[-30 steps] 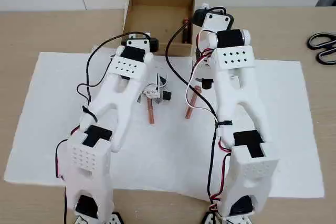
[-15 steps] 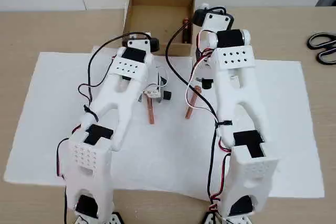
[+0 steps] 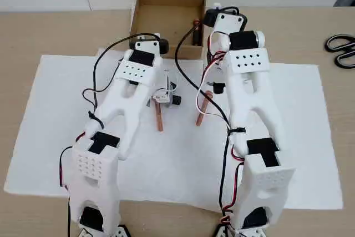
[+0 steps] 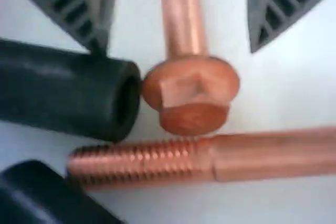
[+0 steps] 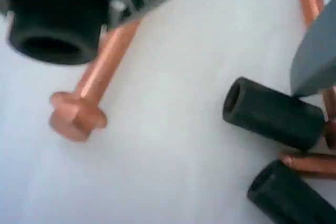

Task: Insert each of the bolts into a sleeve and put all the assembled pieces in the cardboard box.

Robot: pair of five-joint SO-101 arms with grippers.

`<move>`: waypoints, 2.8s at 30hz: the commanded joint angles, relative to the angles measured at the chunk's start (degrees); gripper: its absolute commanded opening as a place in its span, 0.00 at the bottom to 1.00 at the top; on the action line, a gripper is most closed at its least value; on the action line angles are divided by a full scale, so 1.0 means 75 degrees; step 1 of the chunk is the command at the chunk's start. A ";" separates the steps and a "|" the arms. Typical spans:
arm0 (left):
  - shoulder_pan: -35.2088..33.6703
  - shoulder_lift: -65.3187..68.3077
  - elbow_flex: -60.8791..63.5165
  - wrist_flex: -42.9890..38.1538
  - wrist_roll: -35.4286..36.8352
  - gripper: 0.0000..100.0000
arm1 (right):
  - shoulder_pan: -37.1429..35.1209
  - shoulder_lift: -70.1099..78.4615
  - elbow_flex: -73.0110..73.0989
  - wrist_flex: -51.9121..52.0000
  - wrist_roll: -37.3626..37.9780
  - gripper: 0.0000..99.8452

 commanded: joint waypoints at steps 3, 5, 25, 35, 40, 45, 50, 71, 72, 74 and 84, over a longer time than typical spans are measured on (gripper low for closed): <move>0.0023 -0.0035 0.0053 -0.0258 -0.0023 0.11 | 0.0064 -0.0510 -0.0035 -0.0100 0.0035 0.01; 0.0035 -0.0035 0.0217 -0.0316 -0.0023 0.11 | 0.0053 -0.0510 -0.0035 -0.0100 0.0035 0.01; 0.0059 -0.0047 0.0404 -0.0563 -0.0012 0.05 | 0.0029 -0.0510 -0.0035 -0.0029 0.0012 0.01; 0.0457 -0.0070 0.0393 -0.0574 -0.0234 0.01 | 0.0029 -0.0510 -0.0035 -0.0041 0.0012 0.01; 0.0610 -0.0129 -0.0135 -0.0164 -0.0574 0.00 | 0.0029 -0.0557 -0.0035 -0.0053 0.0012 0.01; 0.0574 -0.0129 -0.1623 0.0949 -0.0797 0.00 | 0.0029 -0.0557 -0.0035 -0.0076 0.0000 0.01; 0.0563 -0.0129 -0.2714 0.1664 -0.1289 0.00 | 0.0029 -0.0568 -0.0070 0.0088 -0.0223 0.01; -0.0176 -0.0129 -0.3569 0.1934 -0.1606 0.00 | 0.0545 -0.0486 0.1758 0.0311 0.0258 0.00; -0.0176 -0.0129 -0.3569 0.1934 -0.1606 0.00 | 0.0568 -0.0486 0.1887 0.0182 0.0281 0.00; -0.0176 -0.0129 -0.3569 0.1934 -0.1606 0.00 | 0.0533 -0.0498 0.2110 -0.0006 0.0293 0.00; -0.0176 -0.0129 -0.3569 0.1934 -0.1606 0.00 | 0.0076 -0.0486 0.3071 -0.1061 0.0281 0.00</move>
